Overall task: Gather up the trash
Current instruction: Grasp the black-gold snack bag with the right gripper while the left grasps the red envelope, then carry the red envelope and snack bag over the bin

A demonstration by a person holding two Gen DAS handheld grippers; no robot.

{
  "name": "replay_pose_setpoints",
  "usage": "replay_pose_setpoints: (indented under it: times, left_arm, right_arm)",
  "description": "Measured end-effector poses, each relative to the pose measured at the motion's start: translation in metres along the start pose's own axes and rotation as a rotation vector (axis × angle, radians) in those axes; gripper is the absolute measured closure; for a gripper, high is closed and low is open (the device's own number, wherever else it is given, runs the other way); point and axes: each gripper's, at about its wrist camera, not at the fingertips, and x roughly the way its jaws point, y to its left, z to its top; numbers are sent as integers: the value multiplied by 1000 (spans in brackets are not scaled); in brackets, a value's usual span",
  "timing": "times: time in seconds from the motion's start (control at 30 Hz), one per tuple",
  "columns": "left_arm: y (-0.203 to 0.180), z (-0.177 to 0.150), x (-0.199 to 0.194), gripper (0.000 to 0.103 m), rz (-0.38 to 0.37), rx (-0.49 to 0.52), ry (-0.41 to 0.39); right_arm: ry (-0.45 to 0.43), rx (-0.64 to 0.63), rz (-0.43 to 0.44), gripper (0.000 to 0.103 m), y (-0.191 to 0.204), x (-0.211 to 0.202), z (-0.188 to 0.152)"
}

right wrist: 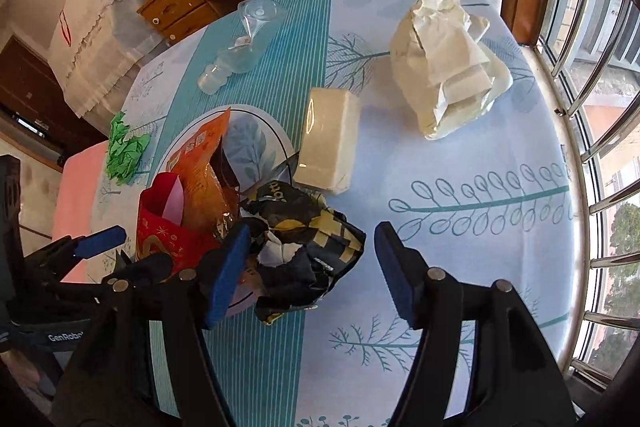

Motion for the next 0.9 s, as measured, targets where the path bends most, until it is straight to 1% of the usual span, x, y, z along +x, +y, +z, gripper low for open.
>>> replay_pose_setpoints:
  times: [0.1,0.17,0.2,0.23,0.3,0.4,0.47,0.53,0.9]
  left_arm:
    - [-3,3,13,36,-23,-6,43]
    - [-3,2,14,38,-12,-15,26]
    - [-3,2,13,47,-18,-20,24]
    - [-3,1,14,59,-34,-25,29]
    - [-2,0,16,69,-46,-41,43]
    - [-2,-4,14,76,-47,-56,39]
    - [-2,-7,10,80,-50,-61,33]
    - [-2,-11,4,84,-53,-62,25]
    - [0,-36,-40,85,-58,-62,-23]
  right_arm:
    - [12,10,24,42,0,7,-2]
    - [27,17,45,42,1,12,-2]
    - [30,18,48,42,4,12,-4]
    - [30,18,52,42,5,14,-4]
    - [31,23,59,42,8,16,-6]
    - [35,34,77,43,9,20,-8]
    - [33,34,84,53,10,20,-10]
    - [33,25,81,54,12,21,-13]
    - [10,27,90,57,13,-8,-34]
